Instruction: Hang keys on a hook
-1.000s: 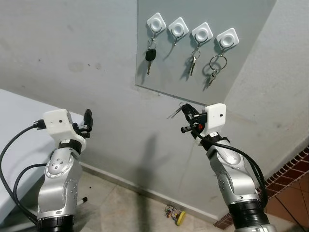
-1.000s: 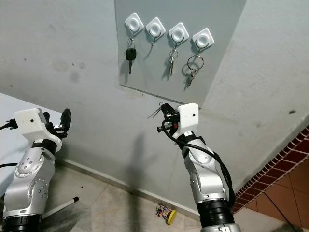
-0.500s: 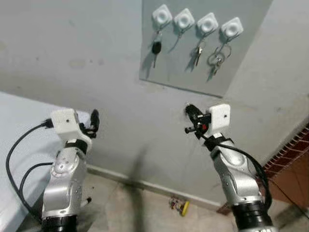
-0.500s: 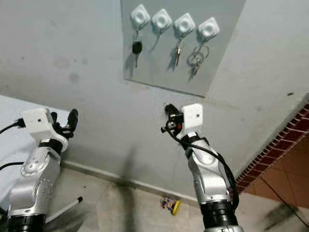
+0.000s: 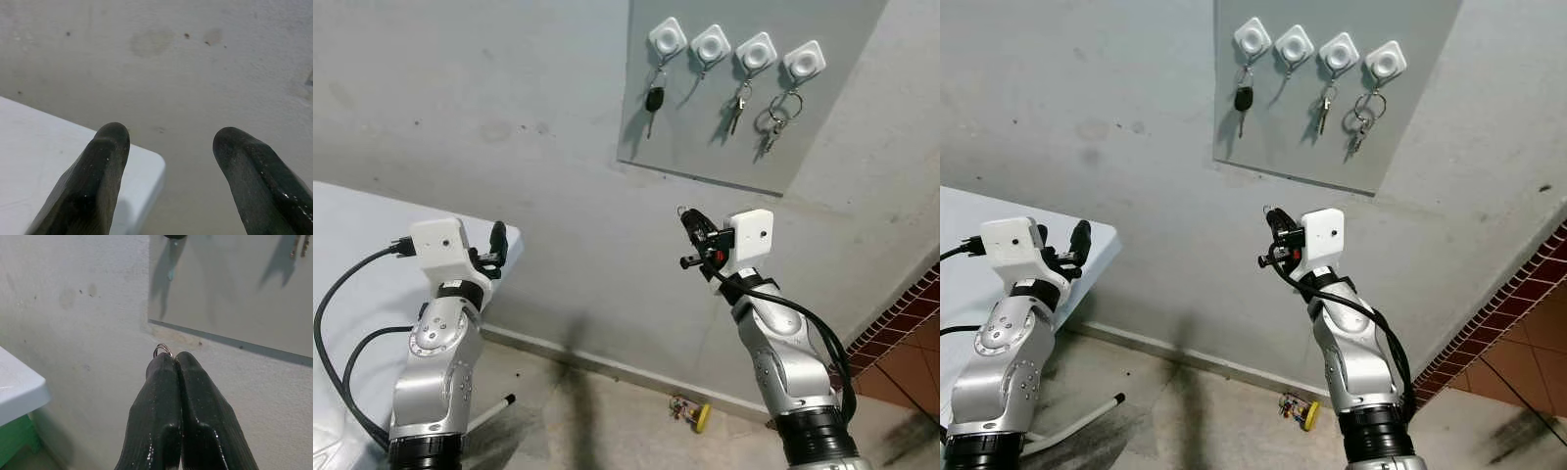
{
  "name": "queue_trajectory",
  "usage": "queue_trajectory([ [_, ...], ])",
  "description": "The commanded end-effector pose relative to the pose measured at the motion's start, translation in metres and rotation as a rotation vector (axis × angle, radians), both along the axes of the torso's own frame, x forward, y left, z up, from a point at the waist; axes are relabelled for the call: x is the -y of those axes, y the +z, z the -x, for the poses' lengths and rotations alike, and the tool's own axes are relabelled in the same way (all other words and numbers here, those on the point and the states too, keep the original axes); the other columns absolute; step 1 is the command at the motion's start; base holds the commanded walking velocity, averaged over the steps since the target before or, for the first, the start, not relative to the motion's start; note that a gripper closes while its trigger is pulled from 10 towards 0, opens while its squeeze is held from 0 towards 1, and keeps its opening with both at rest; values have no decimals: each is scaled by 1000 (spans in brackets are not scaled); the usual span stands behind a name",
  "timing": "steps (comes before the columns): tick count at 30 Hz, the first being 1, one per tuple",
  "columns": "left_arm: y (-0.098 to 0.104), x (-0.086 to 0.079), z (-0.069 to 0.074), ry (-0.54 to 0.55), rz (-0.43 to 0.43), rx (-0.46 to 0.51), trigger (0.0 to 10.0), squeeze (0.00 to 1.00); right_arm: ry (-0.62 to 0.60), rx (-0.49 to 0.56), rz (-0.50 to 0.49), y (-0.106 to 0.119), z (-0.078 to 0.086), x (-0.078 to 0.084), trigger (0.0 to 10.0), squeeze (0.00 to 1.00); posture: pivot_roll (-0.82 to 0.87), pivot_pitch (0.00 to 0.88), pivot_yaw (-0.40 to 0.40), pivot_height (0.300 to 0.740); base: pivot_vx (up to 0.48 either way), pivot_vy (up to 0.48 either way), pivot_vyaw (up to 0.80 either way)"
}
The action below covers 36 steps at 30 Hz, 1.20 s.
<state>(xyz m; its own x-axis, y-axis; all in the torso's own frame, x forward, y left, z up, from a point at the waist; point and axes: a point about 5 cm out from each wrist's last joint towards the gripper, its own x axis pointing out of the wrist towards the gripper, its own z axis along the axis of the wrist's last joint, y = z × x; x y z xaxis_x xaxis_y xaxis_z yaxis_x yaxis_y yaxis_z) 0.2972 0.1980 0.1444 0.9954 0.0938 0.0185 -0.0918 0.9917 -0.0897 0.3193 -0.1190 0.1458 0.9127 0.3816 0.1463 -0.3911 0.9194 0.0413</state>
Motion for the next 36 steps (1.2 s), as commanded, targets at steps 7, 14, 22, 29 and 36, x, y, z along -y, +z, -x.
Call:
queue_trajectory([
  [7,5,3,-2,-31,-19,11,10000,0,-13,19,-23,4,1,1,10000,0,-47,0,-28,724,230,0,0],
  [14,5,3,-2,-35,-17,10,10000,0,-20,24,-27,4,2,3,10000,0,-51,0,-25,724,281,0,0],
  [22,5,3,-2,-35,-16,12,10000,0,-17,27,-30,4,3,3,10000,0,-50,0,-24,724,287,0,0],
  [29,5,3,-2,-33,-14,11,10000,0,-15,25,-30,4,3,3,10000,0,-48,0,-26,724,285,0,0],
  [36,5,2,-1,-27,-9,13,10000,0,-10,25,-29,4,3,2,10000,0,-48,0,-26,724,286,0,0],
])
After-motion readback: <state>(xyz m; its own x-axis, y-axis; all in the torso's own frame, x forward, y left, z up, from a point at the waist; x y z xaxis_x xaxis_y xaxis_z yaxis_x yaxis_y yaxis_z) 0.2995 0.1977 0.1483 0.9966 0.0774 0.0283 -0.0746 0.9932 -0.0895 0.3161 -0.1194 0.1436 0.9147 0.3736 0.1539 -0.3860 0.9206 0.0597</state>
